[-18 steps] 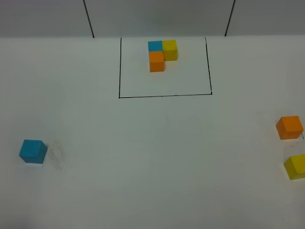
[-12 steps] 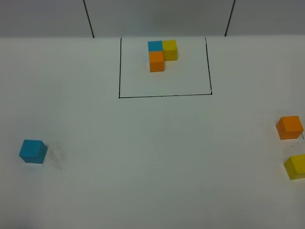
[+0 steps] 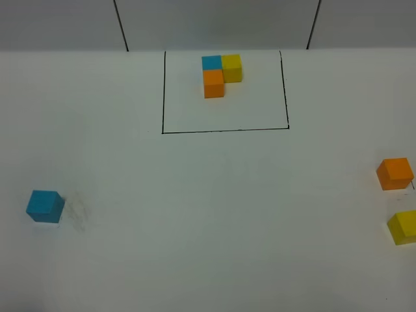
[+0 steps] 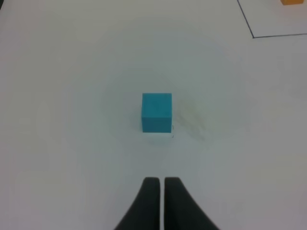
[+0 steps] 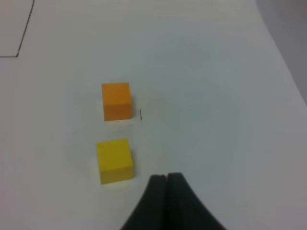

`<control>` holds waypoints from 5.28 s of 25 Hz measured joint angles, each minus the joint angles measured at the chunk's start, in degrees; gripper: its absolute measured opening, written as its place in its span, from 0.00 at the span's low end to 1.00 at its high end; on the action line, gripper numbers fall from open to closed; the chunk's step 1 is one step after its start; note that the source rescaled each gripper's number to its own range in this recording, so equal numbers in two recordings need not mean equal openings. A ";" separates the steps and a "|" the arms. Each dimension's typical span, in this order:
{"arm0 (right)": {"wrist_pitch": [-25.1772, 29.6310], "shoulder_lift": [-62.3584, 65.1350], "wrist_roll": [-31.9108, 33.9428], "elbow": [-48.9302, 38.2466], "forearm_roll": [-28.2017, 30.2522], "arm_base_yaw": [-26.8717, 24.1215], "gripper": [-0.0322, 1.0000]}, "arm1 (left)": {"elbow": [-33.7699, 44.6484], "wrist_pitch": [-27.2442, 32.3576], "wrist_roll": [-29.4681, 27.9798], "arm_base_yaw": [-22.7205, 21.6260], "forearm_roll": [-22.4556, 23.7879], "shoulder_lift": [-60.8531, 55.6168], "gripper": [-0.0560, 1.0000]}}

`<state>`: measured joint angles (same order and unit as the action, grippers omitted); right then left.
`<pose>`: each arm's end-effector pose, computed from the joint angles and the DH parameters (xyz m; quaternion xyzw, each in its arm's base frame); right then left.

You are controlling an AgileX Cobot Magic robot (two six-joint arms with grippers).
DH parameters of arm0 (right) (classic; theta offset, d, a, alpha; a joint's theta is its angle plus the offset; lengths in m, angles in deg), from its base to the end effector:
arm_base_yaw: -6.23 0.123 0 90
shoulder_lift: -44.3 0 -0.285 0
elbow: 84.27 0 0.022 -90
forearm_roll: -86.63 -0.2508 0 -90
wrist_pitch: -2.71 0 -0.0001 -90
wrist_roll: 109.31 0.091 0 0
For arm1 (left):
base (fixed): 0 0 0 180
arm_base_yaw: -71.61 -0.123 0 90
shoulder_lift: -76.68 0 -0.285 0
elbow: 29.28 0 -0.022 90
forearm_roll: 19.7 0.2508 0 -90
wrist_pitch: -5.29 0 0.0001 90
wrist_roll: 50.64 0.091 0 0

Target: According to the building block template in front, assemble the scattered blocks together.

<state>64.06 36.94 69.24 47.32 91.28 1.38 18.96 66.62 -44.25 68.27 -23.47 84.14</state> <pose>-0.0074 -0.0059 0.2774 0.0273 0.8521 -0.0691 0.5182 -0.0066 -0.0056 0.2782 0.0243 0.8520 0.0115 0.5229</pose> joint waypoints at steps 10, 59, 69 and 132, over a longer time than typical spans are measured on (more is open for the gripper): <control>0.00 0.00 0.00 0.00 0.00 0.00 0.03 | 0.00 0.00 0.00 0.00 0.00 0.00 0.06; -0.05 0.00 0.00 0.00 0.00 0.00 0.03 | -6.96 -9.71 0.07 0.00 0.01 28.92 0.93; -0.05 0.00 0.00 0.00 0.00 0.00 0.03 | -7.08 -18.34 -0.86 0.00 -4.02 52.49 0.93; -0.04 0.00 0.00 0.00 0.00 0.00 0.03 | -5.51 -52.62 4.70 5.08 -7.27 97.54 0.56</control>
<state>64.02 36.94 69.24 47.32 91.28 1.38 13.46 14.00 -39.56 73.35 -30.73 181.68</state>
